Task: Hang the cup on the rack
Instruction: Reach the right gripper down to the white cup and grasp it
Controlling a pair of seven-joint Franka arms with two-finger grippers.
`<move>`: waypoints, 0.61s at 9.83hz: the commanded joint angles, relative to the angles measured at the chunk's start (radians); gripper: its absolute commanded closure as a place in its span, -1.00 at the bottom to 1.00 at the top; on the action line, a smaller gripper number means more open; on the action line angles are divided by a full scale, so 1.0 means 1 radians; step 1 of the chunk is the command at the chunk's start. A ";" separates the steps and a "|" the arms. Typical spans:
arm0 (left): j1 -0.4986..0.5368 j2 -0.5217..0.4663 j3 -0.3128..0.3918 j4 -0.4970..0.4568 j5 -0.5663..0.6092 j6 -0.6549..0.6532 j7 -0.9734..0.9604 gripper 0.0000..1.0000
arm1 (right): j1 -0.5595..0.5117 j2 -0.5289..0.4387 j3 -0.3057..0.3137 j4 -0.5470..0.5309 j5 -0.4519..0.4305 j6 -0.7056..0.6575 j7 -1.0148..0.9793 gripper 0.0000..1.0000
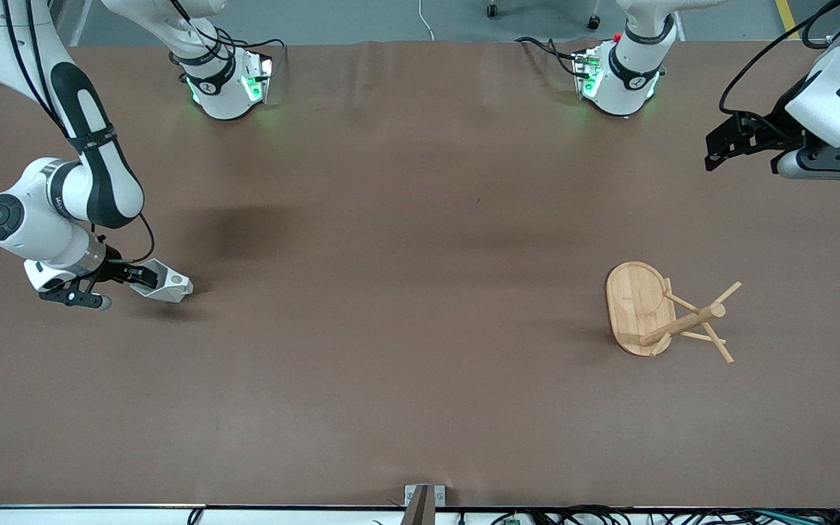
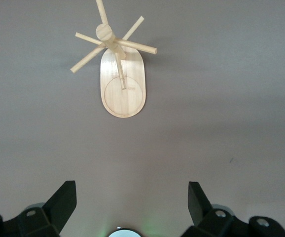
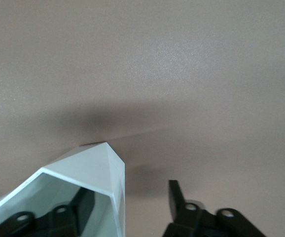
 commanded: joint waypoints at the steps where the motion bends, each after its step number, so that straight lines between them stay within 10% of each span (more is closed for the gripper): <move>1: -0.002 0.022 -0.001 -0.004 -0.019 -0.012 -0.015 -1.00 | -0.005 0.016 0.006 0.000 0.016 0.010 -0.023 0.06; 3: -0.002 0.022 -0.010 -0.003 -0.019 -0.009 -0.015 -1.00 | -0.005 0.017 0.006 0.000 0.016 0.010 -0.021 0.19; 6: -0.002 0.022 -0.012 -0.003 -0.009 -0.009 -0.012 -1.00 | -0.007 0.016 0.006 0.008 0.016 -0.001 -0.021 0.98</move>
